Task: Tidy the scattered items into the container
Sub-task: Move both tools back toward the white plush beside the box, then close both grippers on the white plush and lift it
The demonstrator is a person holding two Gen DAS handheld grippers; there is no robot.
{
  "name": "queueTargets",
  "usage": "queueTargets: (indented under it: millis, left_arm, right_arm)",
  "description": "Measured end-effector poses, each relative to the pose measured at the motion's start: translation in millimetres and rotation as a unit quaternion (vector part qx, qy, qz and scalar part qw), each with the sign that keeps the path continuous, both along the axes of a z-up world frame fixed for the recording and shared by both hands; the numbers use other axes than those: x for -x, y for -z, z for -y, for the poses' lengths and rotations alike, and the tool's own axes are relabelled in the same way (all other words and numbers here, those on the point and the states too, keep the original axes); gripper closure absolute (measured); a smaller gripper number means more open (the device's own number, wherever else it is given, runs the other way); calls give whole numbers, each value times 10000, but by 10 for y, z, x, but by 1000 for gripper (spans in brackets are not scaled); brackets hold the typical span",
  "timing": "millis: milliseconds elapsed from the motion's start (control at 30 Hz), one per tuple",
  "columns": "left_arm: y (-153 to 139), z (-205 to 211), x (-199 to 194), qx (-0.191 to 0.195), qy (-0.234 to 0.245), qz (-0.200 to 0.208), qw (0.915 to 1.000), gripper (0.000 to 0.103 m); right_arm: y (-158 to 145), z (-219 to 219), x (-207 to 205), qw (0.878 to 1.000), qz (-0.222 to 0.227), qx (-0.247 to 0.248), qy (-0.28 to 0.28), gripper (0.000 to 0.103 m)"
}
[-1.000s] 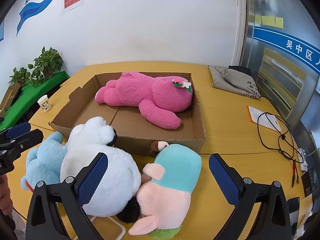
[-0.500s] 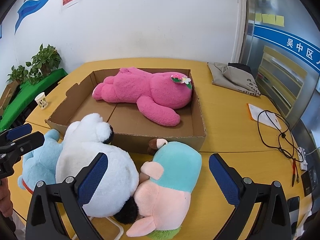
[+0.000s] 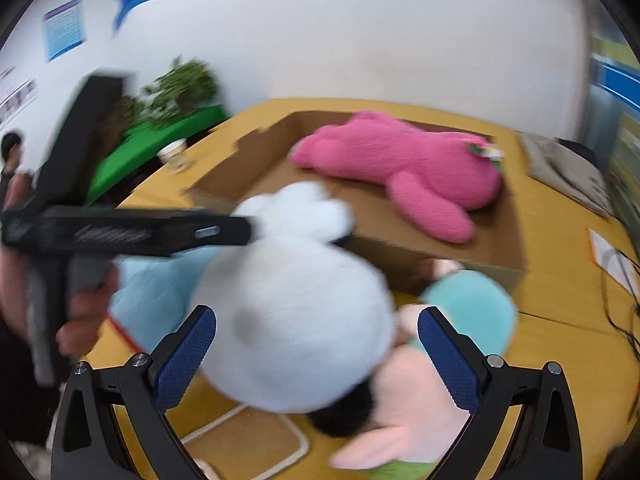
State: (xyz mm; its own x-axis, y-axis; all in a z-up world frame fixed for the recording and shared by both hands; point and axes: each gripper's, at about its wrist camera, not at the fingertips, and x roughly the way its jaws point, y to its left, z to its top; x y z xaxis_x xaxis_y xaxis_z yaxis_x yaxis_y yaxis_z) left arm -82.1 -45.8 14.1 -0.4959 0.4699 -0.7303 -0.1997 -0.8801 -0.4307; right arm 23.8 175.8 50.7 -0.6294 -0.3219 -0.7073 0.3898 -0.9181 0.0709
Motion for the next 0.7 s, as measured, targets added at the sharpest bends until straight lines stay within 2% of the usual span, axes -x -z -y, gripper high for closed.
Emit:
queueTargets:
  millis: [67, 133, 233, 367, 400, 433, 500, 600, 700]
  left_arm:
    - [69, 40, 69, -189, 1, 87, 9998, 18]
    - [138, 84, 109, -335, 11, 248, 9991, 10]
    - [152, 116, 118, -307, -17, 201, 9993, 4]
    - [233, 79, 184, -258, -24, 230, 9994, 1]
    - [237, 54, 190, -233, 11, 226, 9995, 3]
    - [230, 20, 178, -257, 122, 207, 9994, 11]
    - [232, -4, 181, -269, 214, 207, 9992, 17]
    - [225, 55, 166, -461, 266, 309, 9981, 32]
    - [147, 83, 117, -519, 292, 282, 9978, 48]
  right_arm:
    - [128, 118, 20, 9999, 56, -132, -75, 0]
    - [196, 194, 56, 9993, -79, -359, 106, 0]
    - [211, 247, 112, 9985, -249, -486, 3, 0]
    - [279, 272, 237, 9990, -196, -395, -61, 0]
    - [311, 255, 281, 9994, -126, -309, -25, 0]
    - [342, 233, 319, 9997, -46, -223, 5, 0]
    - [387, 213, 339, 10000, 51, -64, 25, 0]
    - [392, 195, 319, 9999, 110, 10, -9, 1]
    - [354, 212, 275, 9999, 126, 85, -3, 10]
